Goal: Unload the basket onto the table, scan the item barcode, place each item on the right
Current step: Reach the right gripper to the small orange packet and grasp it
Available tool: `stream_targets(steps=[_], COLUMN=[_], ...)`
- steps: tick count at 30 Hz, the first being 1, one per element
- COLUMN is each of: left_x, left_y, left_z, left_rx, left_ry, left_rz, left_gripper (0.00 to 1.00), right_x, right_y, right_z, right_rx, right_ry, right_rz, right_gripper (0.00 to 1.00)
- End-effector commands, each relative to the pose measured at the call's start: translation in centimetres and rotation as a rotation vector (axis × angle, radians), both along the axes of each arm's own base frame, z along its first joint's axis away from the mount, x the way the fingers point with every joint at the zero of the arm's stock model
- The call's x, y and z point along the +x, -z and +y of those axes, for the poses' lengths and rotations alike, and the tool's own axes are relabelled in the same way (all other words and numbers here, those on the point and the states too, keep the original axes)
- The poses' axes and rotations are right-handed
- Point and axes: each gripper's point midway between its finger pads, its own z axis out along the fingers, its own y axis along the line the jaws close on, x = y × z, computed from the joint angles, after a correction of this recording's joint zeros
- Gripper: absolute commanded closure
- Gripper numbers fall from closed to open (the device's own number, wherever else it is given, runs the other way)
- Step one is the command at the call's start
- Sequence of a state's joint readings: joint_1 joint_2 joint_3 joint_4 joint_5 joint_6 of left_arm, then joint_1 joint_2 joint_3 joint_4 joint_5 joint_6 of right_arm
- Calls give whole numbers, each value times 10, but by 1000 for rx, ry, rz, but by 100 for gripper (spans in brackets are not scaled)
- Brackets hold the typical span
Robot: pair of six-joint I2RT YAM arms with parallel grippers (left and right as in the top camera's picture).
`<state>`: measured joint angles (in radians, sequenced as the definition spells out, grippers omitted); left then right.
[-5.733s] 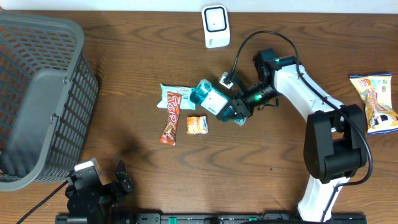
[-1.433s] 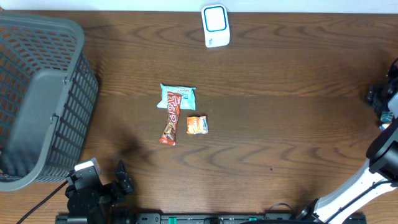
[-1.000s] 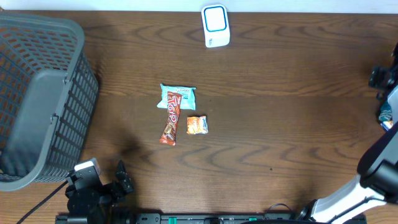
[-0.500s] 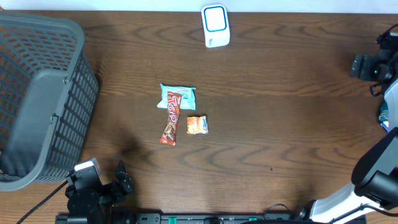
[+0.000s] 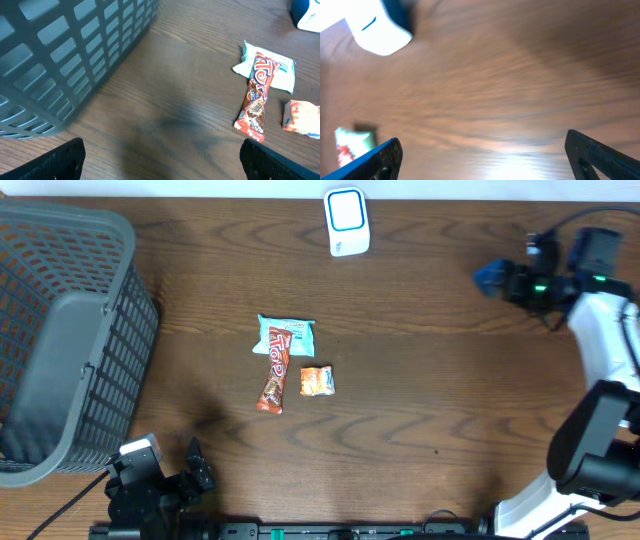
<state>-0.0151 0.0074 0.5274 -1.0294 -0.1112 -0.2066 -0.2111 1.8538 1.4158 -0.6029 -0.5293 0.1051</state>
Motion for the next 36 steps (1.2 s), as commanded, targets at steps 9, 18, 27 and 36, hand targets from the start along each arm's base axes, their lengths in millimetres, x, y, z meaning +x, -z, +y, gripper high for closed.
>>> stream_targets(steps=[9,18,27,36], left_x=[0,0,0,0], left_y=[1,1,1,1], left_z=[1,1,1,1], left_rx=[4,4,4,4], left_ry=[-5,-5,-5,-5], left_rz=[2,2,2,2], left_gripper=[1,1,1,1], right_x=[-45,-97,-137,-153], right_y=[12,45,79,105], right_z=[169,241,268,279], right_rx=[74,-304,-355,-232], right_ry=[-308,-529,-608,-619], right_rz=[132,116,142,144], right_gripper=[1,10,20,20])
